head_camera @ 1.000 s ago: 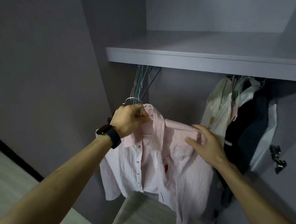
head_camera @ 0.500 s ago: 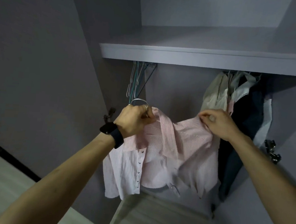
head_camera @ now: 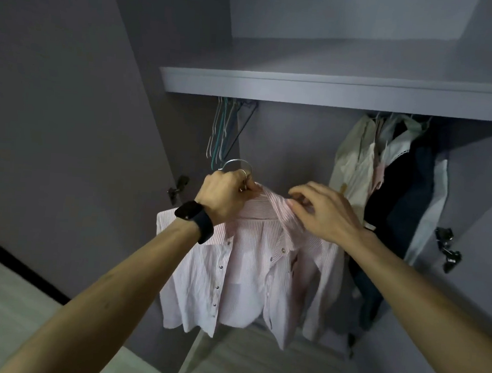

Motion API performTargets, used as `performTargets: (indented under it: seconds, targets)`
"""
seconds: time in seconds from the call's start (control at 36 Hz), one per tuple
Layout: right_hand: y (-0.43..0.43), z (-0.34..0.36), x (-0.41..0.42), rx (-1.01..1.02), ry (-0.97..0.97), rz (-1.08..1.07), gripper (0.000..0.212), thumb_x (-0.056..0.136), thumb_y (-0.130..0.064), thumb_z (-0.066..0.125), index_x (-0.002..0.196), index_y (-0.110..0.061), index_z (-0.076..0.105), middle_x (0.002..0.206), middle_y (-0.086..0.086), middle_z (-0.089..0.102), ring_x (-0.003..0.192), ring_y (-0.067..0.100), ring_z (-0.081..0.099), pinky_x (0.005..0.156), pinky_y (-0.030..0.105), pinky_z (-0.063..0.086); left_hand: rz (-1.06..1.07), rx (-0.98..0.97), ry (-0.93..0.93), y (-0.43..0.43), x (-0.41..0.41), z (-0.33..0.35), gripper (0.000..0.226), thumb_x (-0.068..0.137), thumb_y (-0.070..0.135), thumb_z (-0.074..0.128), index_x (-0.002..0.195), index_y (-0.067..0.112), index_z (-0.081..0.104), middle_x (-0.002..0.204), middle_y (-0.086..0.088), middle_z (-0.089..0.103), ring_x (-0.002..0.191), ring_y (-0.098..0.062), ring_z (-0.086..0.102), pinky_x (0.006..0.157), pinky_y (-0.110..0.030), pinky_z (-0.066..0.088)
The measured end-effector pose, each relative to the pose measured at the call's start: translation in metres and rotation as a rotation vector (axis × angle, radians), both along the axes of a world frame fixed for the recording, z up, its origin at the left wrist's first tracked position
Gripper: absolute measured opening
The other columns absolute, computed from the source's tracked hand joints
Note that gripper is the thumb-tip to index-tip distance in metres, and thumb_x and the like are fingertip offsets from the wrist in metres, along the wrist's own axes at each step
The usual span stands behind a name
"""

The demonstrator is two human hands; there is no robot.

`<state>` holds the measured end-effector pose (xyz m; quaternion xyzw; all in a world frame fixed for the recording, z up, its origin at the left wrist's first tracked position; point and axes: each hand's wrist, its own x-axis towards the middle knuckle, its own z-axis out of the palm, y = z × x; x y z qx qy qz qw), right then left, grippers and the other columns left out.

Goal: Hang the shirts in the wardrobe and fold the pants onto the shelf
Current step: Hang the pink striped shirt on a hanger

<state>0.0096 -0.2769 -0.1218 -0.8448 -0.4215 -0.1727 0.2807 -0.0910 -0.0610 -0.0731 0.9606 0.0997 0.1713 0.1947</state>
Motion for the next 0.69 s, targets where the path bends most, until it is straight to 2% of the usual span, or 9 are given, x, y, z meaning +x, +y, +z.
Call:
performTargets:
  seconds: [0.14, 0.19, 0.28, 0.33, 0.39, 0.44, 0.5, 0.58, 0.69]
  targets:
    - [0.010, -0.001, -0.013, 0.040, -0.138, -0.117, 0.036, 0.085, -0.050, 0.077, 0.095, -0.015, 0.072, 0.084, -0.001, 0.064, 0.078, 0.020, 0.063, 0.065, 0.032, 0.052, 0.003, 0.055, -0.029, -0.011, 0.005, -0.004, 0.011, 0.091, 0.036, 0.067, 0.088, 0.026, 0.068, 0.092, 0.005, 0.074, 0.091, -0.025, 0.067, 0.080, -0.038, 0.052]
    - [0.016, -0.002, -0.018, -0.022, -0.130, -0.174, 0.033, 0.085, -0.042, 0.078, 0.097, -0.012, 0.070, 0.082, 0.005, 0.064, 0.074, 0.030, 0.067, 0.063, 0.037, 0.054, 0.007, 0.072, -0.050, -0.015, 0.007, -0.003, 0.009, 0.091, 0.036, 0.067, 0.089, 0.028, 0.067, 0.091, 0.004, 0.074, 0.091, -0.026, 0.068, 0.077, -0.035, 0.049]
    - [0.027, 0.004, -0.018, -0.102, -0.051, -0.222, 0.018, 0.093, -0.025, 0.064, 0.098, -0.007, 0.068, 0.089, 0.012, 0.070, 0.083, 0.040, 0.068, 0.071, 0.045, 0.055, 0.030, 0.086, -0.058, -0.019, 0.009, -0.005, 0.004, 0.092, 0.034, 0.066, 0.090, 0.030, 0.067, 0.093, 0.003, 0.074, 0.093, -0.029, 0.067, 0.073, -0.033, 0.042]
    - [0.033, 0.014, -0.016, -0.085, 0.050, -0.243, 0.016, 0.092, -0.024, 0.062, 0.097, -0.012, 0.071, 0.090, 0.009, 0.074, 0.090, 0.038, 0.068, 0.077, 0.041, 0.053, 0.056, 0.083, -0.046, -0.017, 0.011, -0.005, 0.005, 0.092, 0.033, 0.065, 0.092, 0.029, 0.066, 0.096, 0.002, 0.074, 0.094, -0.032, 0.066, 0.071, -0.032, 0.038]
    - [0.038, 0.025, -0.017, -0.022, 0.191, -0.255, 0.014, 0.089, -0.026, 0.063, 0.093, -0.019, 0.075, 0.082, 0.002, 0.076, 0.089, 0.031, 0.069, 0.080, 0.037, 0.053, 0.060, 0.086, -0.022, -0.014, 0.015, -0.005, 0.008, 0.093, 0.035, 0.064, 0.096, 0.028, 0.068, 0.099, 0.000, 0.074, 0.095, -0.033, 0.066, 0.071, -0.031, 0.036]
    - [0.042, 0.032, -0.021, 0.062, 0.259, -0.245, 0.013, 0.086, -0.029, 0.064, 0.087, -0.022, 0.075, 0.072, -0.003, 0.074, 0.083, 0.026, 0.069, 0.078, 0.035, 0.054, 0.033, 0.114, 0.018, -0.014, 0.017, -0.005, 0.011, 0.094, 0.038, 0.063, 0.098, 0.029, 0.069, 0.099, -0.002, 0.074, 0.094, -0.034, 0.066, 0.072, -0.031, 0.039]
    - [0.044, 0.035, -0.023, 0.045, 0.251, -0.213, 0.017, 0.086, -0.038, 0.065, 0.086, -0.024, 0.074, 0.070, -0.005, 0.073, 0.081, 0.023, 0.069, 0.073, 0.034, 0.054, 0.027, 0.122, 0.021, -0.015, 0.018, -0.003, 0.013, 0.093, 0.039, 0.064, 0.099, 0.028, 0.069, 0.097, -0.005, 0.073, 0.092, -0.036, 0.066, 0.072, -0.033, 0.044]
    - [0.039, 0.033, -0.020, -0.091, 0.323, -0.154, 0.033, 0.083, -0.056, 0.068, 0.095, -0.026, 0.074, 0.078, -0.008, 0.074, 0.082, 0.018, 0.068, 0.074, 0.034, 0.055, 0.033, 0.061, 0.009, -0.012, 0.019, 0.002, 0.008, 0.090, 0.035, 0.068, 0.095, 0.029, 0.070, 0.096, -0.004, 0.074, 0.091, -0.032, 0.067, 0.078, -0.036, 0.054]
    - [0.013, 0.021, -0.005, 0.003, 0.260, -0.270, 0.046, 0.087, -0.060, 0.063, 0.121, -0.030, 0.071, 0.108, -0.010, 0.072, 0.105, 0.018, 0.068, 0.092, 0.034, 0.052, -0.001, -0.012, 0.029, -0.002, 0.017, 0.002, 0.006, 0.089, 0.031, 0.073, 0.085, 0.030, 0.068, 0.091, 0.004, 0.074, 0.088, -0.021, 0.069, 0.082, -0.036, 0.057]
